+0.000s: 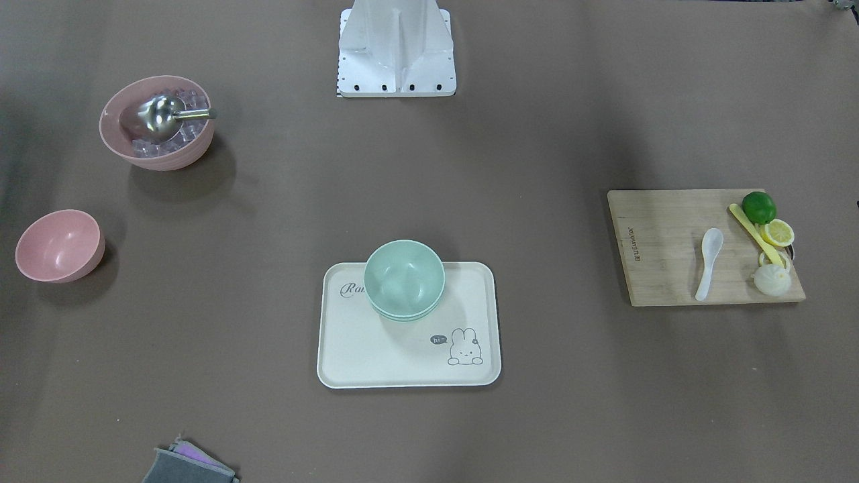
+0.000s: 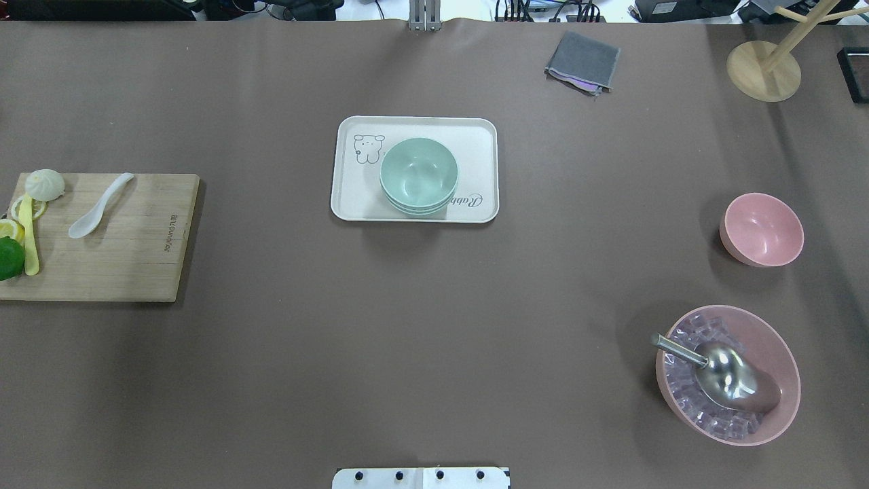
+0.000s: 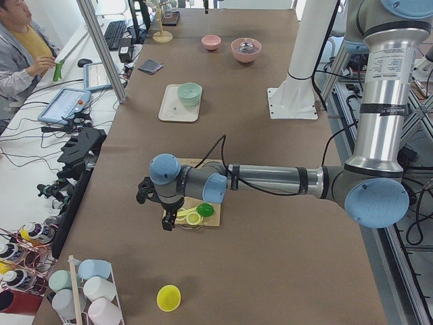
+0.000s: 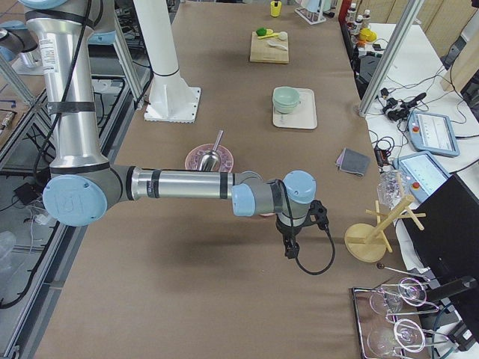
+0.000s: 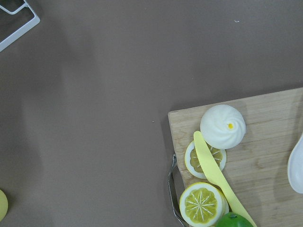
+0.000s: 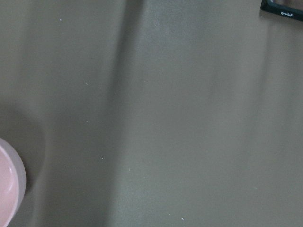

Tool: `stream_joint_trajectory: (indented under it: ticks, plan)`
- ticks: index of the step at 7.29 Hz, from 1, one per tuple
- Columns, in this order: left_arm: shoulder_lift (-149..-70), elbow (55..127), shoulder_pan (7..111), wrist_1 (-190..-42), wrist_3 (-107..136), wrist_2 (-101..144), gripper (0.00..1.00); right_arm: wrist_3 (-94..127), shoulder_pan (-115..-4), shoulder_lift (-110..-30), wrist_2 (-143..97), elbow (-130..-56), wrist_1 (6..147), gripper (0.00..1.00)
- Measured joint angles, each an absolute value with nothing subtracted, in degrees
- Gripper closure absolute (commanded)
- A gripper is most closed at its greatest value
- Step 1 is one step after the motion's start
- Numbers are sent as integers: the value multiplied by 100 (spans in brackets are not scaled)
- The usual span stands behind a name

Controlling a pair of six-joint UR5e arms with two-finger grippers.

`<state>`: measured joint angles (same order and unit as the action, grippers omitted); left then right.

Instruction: Stack pink bowl on green and place spoon

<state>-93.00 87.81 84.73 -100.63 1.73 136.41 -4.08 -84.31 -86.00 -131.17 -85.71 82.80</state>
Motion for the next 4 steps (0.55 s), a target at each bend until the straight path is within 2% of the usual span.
stream_joint_trajectory:
  ticks: [4]
  plan:
    - [-9223, 8806, 8467, -10148, 555, 13634, 2, -404, -8429, -8621, -13269, -8552, 8235, 0]
